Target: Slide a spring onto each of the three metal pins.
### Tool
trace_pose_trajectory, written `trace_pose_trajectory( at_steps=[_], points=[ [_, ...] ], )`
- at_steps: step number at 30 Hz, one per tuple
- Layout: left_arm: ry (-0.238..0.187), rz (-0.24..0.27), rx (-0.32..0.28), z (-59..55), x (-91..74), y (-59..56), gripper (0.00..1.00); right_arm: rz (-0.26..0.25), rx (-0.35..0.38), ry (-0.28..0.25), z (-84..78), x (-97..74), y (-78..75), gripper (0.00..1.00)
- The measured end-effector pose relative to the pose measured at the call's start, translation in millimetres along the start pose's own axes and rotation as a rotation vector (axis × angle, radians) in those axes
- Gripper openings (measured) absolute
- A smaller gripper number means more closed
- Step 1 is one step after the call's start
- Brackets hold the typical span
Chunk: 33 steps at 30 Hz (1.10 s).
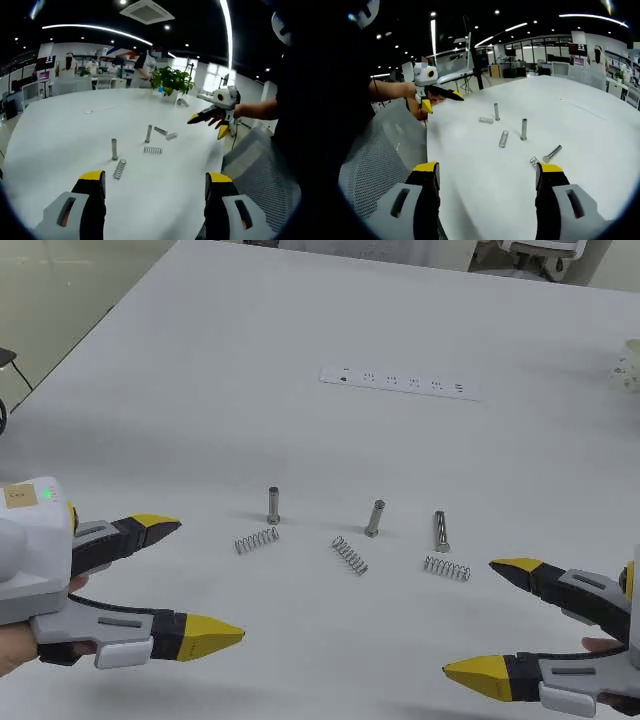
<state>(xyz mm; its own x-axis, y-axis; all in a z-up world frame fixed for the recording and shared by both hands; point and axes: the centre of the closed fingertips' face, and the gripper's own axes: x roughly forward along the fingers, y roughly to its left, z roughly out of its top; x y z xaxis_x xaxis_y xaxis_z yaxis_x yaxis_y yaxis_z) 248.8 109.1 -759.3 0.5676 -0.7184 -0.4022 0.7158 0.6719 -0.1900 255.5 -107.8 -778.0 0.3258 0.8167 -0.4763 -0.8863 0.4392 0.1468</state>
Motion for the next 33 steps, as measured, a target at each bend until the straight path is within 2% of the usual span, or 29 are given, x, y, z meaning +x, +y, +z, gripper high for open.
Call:
trace_pose_trajectory(
  at_steps=[12,33],
  points=[
    [0.004,0.012,0.007,-3.4,-0.5,1.7,0.96,-0.008,-0.001,0.001,0.0,-0.6,-3.1,0.87],
    [0.005,0.012,-0.007,-5.7,-2.4,0.7,0.97,-0.031,-0.014,0.001,0.3,-0.6,-5.6,0.91]
  ],
)
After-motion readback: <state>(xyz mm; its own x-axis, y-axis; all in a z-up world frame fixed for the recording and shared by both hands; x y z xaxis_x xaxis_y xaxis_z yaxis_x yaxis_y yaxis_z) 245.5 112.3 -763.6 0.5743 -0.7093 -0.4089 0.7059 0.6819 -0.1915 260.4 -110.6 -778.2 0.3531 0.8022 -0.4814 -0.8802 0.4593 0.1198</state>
